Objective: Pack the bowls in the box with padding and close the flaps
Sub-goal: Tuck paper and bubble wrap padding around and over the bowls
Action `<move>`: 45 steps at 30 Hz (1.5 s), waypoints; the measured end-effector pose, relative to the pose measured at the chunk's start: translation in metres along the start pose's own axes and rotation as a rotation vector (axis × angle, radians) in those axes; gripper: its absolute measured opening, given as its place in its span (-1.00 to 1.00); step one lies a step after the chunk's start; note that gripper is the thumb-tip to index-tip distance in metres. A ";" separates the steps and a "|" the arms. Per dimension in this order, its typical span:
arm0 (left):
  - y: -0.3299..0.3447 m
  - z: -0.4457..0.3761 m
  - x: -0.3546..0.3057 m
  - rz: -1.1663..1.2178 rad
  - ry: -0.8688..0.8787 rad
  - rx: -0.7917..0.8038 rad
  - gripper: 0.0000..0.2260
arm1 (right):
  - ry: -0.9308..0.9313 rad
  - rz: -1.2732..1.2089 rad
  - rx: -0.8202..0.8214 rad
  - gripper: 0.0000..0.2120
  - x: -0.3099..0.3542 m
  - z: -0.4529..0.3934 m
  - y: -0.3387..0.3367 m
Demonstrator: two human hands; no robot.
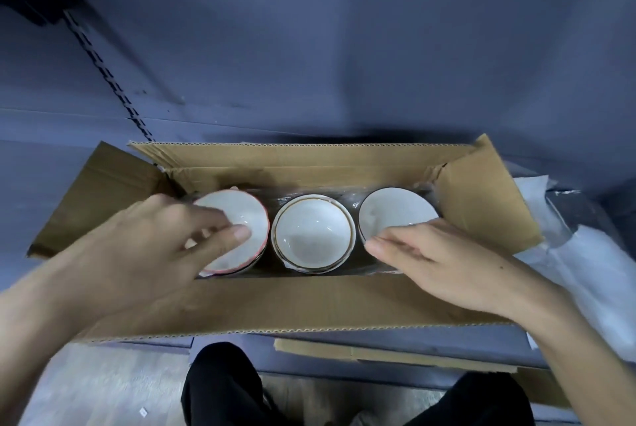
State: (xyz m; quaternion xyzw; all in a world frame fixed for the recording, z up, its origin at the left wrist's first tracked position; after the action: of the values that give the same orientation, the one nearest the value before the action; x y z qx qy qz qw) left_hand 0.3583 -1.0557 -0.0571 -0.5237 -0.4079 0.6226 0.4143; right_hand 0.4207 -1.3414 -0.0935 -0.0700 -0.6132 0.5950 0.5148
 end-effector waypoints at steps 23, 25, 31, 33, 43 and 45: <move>0.177 -0.071 -0.445 -0.033 0.487 0.077 -0.60 | 0.404 -0.011 -0.747 -0.63 -0.226 0.211 -0.068; 0.210 -0.081 -0.443 -0.220 0.439 0.162 -0.48 | 0.537 0.108 -0.499 -0.37 -0.256 0.215 -0.041; 0.253 -0.085 -0.427 -0.502 0.467 0.209 -0.41 | 0.580 0.175 -0.350 -0.52 -0.284 0.211 -0.010; 0.250 -0.086 -0.430 -0.494 0.474 0.122 -0.54 | 0.524 0.189 -0.517 -0.86 -0.281 0.215 -0.022; 0.164 -0.090 -0.445 0.390 0.318 0.001 -0.77 | 0.399 -0.171 -0.985 -0.59 -0.283 0.221 -0.030; 0.130 -0.081 -0.447 0.430 0.394 -0.054 -0.76 | 0.368 -0.406 -1.094 -0.61 -0.282 0.214 -0.035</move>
State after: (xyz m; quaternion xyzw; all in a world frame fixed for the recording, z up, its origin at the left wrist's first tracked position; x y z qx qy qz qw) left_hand 0.4752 -1.5131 -0.0490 -0.7200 -0.2157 0.5713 0.3298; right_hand 0.4163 -1.6891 -0.1690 -0.3074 -0.7320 0.0620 0.6048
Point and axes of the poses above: each hand's wrist, its own z-axis away from the middle knuckle, its own y-axis out of the palm, x = y × z, the point moved 6 cm from there along -z, towards the middle knuckle, and after that the axes turned 8 degrees about -y, right-handed, at the moved point
